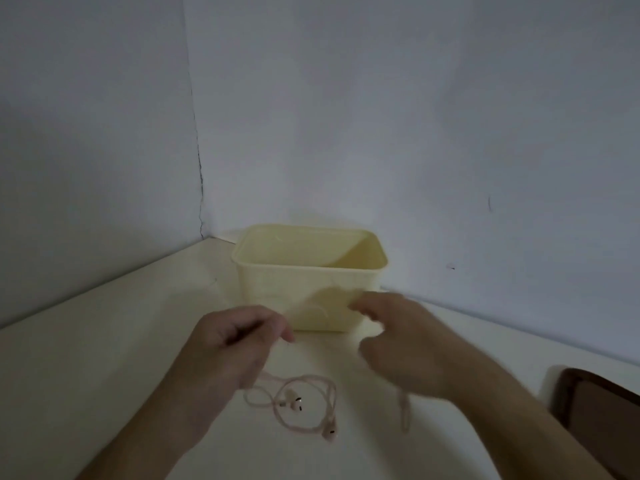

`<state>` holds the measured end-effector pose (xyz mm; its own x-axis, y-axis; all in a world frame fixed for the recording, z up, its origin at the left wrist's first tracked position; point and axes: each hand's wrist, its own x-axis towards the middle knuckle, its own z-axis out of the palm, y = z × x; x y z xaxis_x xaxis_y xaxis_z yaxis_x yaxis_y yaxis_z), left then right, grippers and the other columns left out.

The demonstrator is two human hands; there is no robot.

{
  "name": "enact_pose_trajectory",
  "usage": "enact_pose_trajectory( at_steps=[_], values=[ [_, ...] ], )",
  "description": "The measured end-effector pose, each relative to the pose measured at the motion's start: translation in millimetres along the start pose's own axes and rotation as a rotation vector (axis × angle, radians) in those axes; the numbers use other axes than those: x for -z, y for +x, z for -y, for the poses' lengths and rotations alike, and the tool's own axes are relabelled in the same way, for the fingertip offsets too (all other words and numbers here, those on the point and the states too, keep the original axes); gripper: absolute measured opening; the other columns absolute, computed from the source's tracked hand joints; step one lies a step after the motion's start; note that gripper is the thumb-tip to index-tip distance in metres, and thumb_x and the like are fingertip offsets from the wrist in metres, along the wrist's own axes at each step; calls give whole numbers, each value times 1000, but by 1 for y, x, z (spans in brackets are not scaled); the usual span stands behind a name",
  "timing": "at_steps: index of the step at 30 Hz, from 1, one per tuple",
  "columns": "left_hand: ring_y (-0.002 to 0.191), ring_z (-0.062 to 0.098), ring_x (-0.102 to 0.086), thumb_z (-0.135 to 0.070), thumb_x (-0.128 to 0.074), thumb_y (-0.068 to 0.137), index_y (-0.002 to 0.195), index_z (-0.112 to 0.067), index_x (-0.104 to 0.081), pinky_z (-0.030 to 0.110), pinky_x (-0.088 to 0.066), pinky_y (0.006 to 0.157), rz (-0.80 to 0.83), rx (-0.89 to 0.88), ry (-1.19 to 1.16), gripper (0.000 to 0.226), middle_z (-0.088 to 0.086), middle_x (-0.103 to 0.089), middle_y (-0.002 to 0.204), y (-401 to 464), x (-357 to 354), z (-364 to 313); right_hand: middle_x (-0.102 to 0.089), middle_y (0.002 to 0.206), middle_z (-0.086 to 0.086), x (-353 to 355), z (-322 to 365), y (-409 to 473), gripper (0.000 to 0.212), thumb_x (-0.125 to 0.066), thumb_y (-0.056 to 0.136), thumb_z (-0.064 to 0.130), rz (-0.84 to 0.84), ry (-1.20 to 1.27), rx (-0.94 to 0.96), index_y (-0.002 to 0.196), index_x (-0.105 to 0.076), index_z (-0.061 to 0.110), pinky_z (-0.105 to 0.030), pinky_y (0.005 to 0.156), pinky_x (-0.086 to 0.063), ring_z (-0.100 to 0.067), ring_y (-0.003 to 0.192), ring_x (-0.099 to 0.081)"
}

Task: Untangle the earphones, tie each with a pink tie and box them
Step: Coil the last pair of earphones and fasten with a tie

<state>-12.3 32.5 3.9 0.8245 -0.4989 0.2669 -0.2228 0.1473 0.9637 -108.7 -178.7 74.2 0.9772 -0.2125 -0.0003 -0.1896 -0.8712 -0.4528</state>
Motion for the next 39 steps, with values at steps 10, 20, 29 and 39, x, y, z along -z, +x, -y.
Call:
enact_pose_trajectory(
  at_steps=[10, 20, 29, 39],
  values=[
    [49, 12, -32, -53, -79, 74, 64, -9, -76, 23, -22, 49, 3, -87, 208, 45, 0, -42, 49, -4, -6, 0, -57, 66, 12, -22, 25, -6, 20, -59, 101, 21, -8, 253, 280, 85, -71, 20, -18, 58, -40, -3, 62, -53],
    [53, 17, -19, -46, -86, 69, 58, -5, -53, 28, -20, 50, -39, -51, -196, 54, 6, -20, 59, 5, 13, -2, -25, 54, 5, 24, 1, -6, 41, -58, 89, 15, -625, 531, -85, 61, -29, 18, -28, 48, -23, -13, 51, -23],
    [57, 23, -40, -33, -80, 85, 87, -1, -77, 36, -31, 60, -32, -99, -126, 32, 12, -44, 57, -1, 1, -6, -71, 119, 5, 10, 5, -8, 35, -56, 89, 16, -276, -7, -120, 120, -72, 20, -25, 79, -57, -15, 102, -68],
    [60, 16, -49, -25, -77, 91, 78, -12, -81, 21, -39, 52, 44, -71, -11, 19, 8, -64, 65, -4, -11, -12, -65, 81, 14, -33, 37, -8, 8, -61, 104, 28, -140, 166, 294, 99, -66, 26, -19, 66, -46, -1, 75, -59]
  ],
)
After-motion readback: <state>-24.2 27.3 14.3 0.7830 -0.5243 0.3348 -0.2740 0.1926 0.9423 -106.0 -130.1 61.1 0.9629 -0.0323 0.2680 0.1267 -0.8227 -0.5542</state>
